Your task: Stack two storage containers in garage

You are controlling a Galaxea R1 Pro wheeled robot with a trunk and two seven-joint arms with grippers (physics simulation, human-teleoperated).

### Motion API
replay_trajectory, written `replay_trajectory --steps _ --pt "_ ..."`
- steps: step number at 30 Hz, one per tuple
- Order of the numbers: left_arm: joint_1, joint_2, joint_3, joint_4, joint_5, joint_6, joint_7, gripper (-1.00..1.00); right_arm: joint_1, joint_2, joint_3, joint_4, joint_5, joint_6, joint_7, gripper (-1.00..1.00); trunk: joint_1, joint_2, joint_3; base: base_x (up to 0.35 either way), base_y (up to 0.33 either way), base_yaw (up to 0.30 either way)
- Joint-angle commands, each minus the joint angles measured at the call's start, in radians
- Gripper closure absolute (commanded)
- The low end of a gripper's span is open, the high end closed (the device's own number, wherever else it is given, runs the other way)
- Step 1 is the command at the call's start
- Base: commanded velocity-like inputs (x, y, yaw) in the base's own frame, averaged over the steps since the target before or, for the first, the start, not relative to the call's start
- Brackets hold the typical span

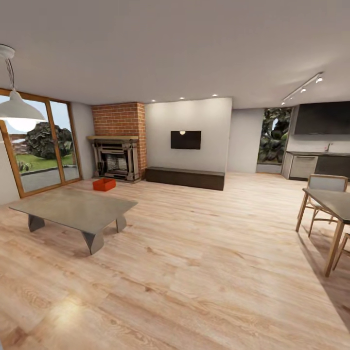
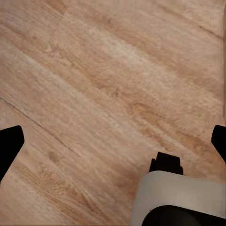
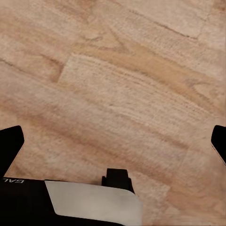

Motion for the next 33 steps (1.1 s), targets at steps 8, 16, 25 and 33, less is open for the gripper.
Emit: replay_trajectory --steps 8,16,25,33 --pt "-0.002 0.0 -0.002 0.004 0.011 -0.009 -0.001 -1.0 -0.002 0.0 -0.001 0.004 0.008 -0.007 0.0 -1.0 0.001 -0.001 -0.001 0.341 0.0 0.0" --pt "-0.002 0.001 -0.002 0.004 0.011 -0.009 -0.001 -1.0 -0.002 0.0 -0.001 0.004 0.008 -0.007 0.0 -1.0 0.001 -0.001 -0.001 0.341 0.0 0.0" --pt "-0.002 0.001 -0.002 0.004 0.011 -0.009 -0.001 -1.0 -0.002 0.0 -0.001 0.004 0.008 -0.007 0.0 -1.0 0.001 -0.001 -0.001 0.341 0.0 0.0" --pt "-0.002 0.001 -0.002 0.004 0.011 -0.009 -0.001 -1.0 -0.002 0.0 -0.001 0.004 0.008 -0.007 0.0 -1.0 0.001 -0.001 -0.001 0.341 0.0 0.0"
